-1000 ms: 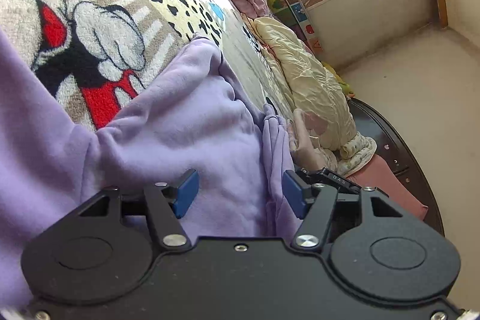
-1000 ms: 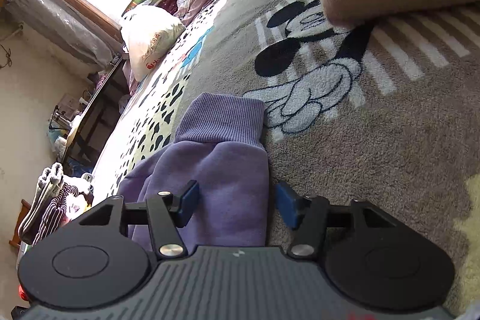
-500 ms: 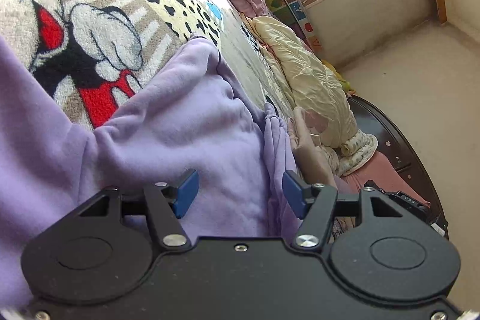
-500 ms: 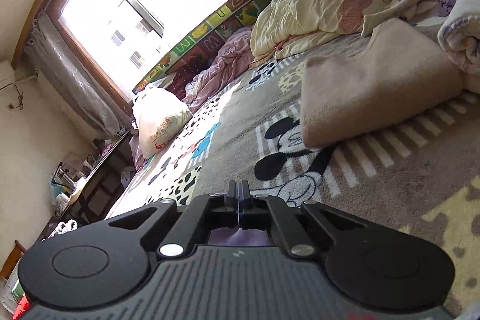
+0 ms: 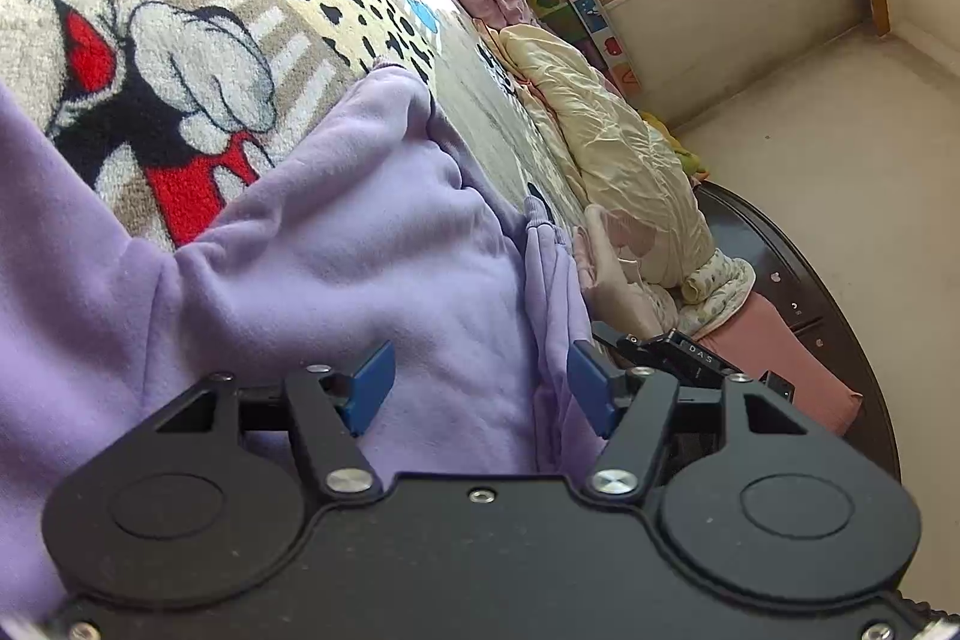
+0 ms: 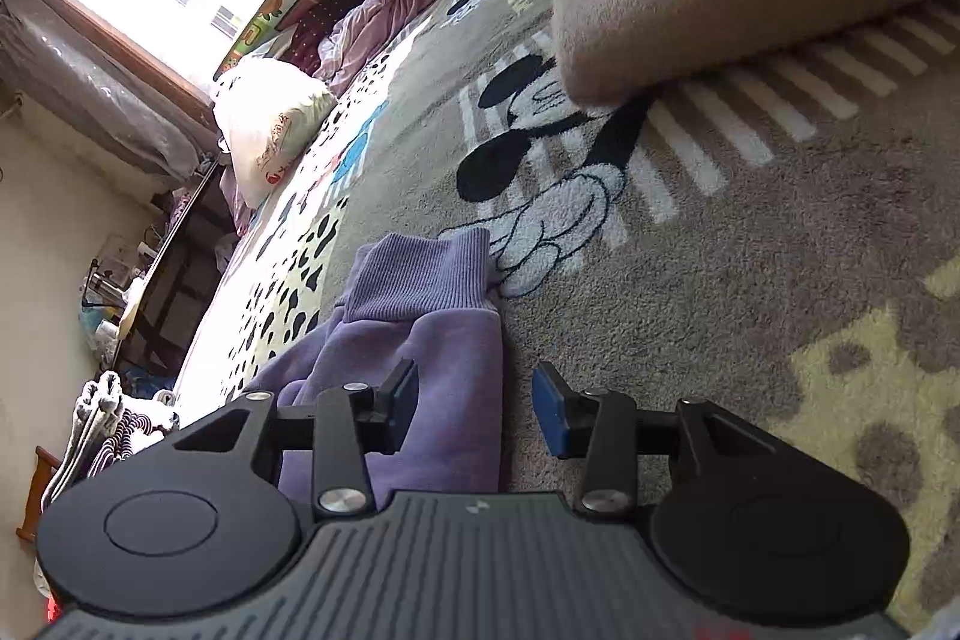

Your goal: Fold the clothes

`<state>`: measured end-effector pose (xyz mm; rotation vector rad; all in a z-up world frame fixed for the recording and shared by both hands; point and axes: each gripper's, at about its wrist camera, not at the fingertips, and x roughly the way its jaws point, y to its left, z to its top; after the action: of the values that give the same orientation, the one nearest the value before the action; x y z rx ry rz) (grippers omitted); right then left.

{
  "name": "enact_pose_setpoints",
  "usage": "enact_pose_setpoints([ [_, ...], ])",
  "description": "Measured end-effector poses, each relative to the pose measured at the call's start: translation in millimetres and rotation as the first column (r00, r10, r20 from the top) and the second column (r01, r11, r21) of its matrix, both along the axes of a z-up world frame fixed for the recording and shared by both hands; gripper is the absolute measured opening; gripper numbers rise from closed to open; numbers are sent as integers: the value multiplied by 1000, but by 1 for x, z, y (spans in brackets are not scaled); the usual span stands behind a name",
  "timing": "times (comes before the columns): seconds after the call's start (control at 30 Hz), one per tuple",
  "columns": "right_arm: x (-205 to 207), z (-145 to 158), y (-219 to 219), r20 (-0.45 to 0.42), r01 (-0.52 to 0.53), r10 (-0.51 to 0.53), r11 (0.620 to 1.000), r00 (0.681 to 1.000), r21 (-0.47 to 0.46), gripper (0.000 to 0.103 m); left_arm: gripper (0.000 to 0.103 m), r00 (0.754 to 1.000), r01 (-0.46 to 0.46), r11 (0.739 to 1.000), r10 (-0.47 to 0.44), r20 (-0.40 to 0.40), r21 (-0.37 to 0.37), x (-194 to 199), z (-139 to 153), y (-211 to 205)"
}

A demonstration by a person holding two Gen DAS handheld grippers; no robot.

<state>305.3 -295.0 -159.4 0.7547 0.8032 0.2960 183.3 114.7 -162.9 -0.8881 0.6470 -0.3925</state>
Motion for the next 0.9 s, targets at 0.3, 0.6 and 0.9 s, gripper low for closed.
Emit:
enact_pose_setpoints([
  [0.3,-2,17,18,135,-13,13,1000,991,-7,6,63,1000,4,1000,-4,5,2,-4,-1,3],
  [0.6,-66,76,-79,256,236,-201,965,945,-113,6,63,1000,5,1000,-5,7,19,-6,0,1],
  [0.9,-114,63,-170,230,416,-363,873,903,-255,6,64,1000,9,1000,-9,10,29,-6,0,0],
])
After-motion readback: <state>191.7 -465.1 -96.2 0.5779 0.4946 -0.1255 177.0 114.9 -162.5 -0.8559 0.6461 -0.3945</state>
